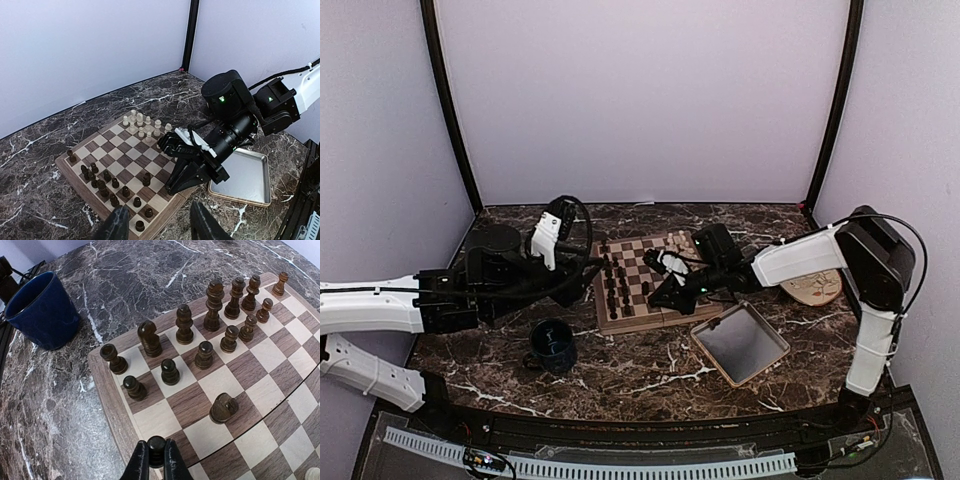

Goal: Set up the chess pieces on the board
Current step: Place the pawn on the chessboard.

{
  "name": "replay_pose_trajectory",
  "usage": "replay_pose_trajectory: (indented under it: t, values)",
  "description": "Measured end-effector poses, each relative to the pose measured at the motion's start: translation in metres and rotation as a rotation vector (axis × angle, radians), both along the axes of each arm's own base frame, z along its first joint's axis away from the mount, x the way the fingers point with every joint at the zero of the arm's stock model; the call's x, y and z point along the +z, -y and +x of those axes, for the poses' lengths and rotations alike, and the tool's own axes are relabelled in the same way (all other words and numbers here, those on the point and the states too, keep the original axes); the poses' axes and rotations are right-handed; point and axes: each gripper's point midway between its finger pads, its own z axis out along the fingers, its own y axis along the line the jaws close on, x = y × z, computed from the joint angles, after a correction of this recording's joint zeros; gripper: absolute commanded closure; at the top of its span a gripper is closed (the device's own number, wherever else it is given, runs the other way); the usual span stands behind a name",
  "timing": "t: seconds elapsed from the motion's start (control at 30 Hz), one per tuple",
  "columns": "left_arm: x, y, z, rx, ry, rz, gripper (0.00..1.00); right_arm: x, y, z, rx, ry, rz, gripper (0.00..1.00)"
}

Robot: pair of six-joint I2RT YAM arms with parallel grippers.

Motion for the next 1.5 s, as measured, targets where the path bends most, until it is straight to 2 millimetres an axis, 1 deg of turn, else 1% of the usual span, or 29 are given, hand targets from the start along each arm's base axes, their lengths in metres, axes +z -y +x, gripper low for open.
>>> replay_pose_trajectory:
  t: [0.07, 0.17, 0.27, 0.4, 0.53, 0.6, 0.67, 0.8, 0.87, 0.9, 0.97, 1.0, 1.03, 1.17, 1.23, 1.27, 1.33, 1.4, 1.47, 1.5]
  values:
    - [-0.002, -0.002, 0.0, 0.003, -0.001, 0.003, 0.56, -0.004, -0.003, 0.003, -0.013, -0.009, 0.015, 0.84]
    - [-0.006, -0.004, -0.001, 0.007, -0.003, 0.011, 0.56, -0.011, -0.006, 0.006, -0.027, -0.02, 0.024, 0.8]
    - [-0.01, -0.007, -0.002, 0.011, -0.007, 0.02, 0.56, -0.012, -0.006, 0.007, -0.038, -0.03, 0.027, 0.76]
    - [-0.016, -0.01, -0.002, 0.015, -0.012, 0.03, 0.56, -0.012, -0.006, 0.008, -0.047, -0.03, 0.03, 0.75]
    - [-0.017, -0.01, -0.003, 0.014, -0.011, 0.031, 0.55, -0.011, -0.003, 0.007, -0.052, -0.046, 0.018, 0.74]
    - [-0.017, -0.01, -0.003, 0.014, -0.01, 0.033, 0.55, -0.003, 0.001, 0.004, -0.051, -0.048, 0.01, 0.73]
    - [-0.017, -0.01, -0.003, 0.013, -0.009, 0.034, 0.55, 0.015, 0.006, 0.001, -0.047, -0.028, 0.012, 0.73]
    - [-0.021, -0.008, -0.002, 0.01, -0.011, 0.047, 0.54, 0.072, 0.027, -0.006, -0.026, 0.08, 0.023, 0.74]
    - [-0.027, -0.004, -0.001, 0.004, -0.018, 0.057, 0.54, 0.088, 0.04, -0.009, -0.011, 0.14, -0.001, 0.74]
    - [-0.031, -0.002, 0.0, 0.0, -0.024, 0.065, 0.54, 0.092, 0.049, -0.013, 0.002, 0.165, -0.029, 0.74]
    - [-0.04, 0.004, 0.0, -0.016, -0.037, 0.078, 0.55, 0.09, 0.063, -0.02, 0.022, 0.199, -0.089, 0.74]
    - [-0.045, 0.007, 0.0, -0.026, -0.043, 0.087, 0.56, 0.084, 0.071, -0.024, 0.035, 0.207, -0.127, 0.75]
    - [-0.051, 0.01, 0.0, -0.036, -0.05, 0.097, 0.57, 0.074, 0.083, -0.03, 0.048, 0.208, -0.183, 0.75]
    - [-0.08, 0.029, 0.0, -0.093, -0.097, 0.16, 0.6, 0.038, 0.119, -0.049, 0.067, 0.146, -0.335, 0.76]
    - [-0.094, 0.045, 0.0, -0.135, -0.137, 0.192, 0.63, 0.031, 0.138, -0.051, 0.038, 0.11, -0.374, 0.76]
    - [-0.1, 0.056, 0.0, -0.163, -0.159, 0.204, 0.64, 0.032, 0.148, -0.049, 0.01, 0.099, -0.38, 0.76]
    - [-0.106, 0.075, 0.0, -0.209, -0.193, 0.217, 0.65, 0.041, 0.163, -0.041, -0.052, 0.098, -0.373, 0.76]
    - [-0.109, 0.103, 0.0, -0.267, -0.224, 0.224, 0.66, 0.054, 0.179, -0.029, -0.13, 0.108, -0.349, 0.76]
    - [-0.11, 0.129, -0.001, -0.315, -0.245, 0.232, 0.69, 0.063, 0.192, -0.019, -0.206, 0.109, -0.33, 0.76]
    - [-0.111, 0.146, -0.003, -0.345, -0.256, 0.239, 0.7, 0.065, 0.199, -0.015, -0.243, 0.105, -0.322, 0.76]
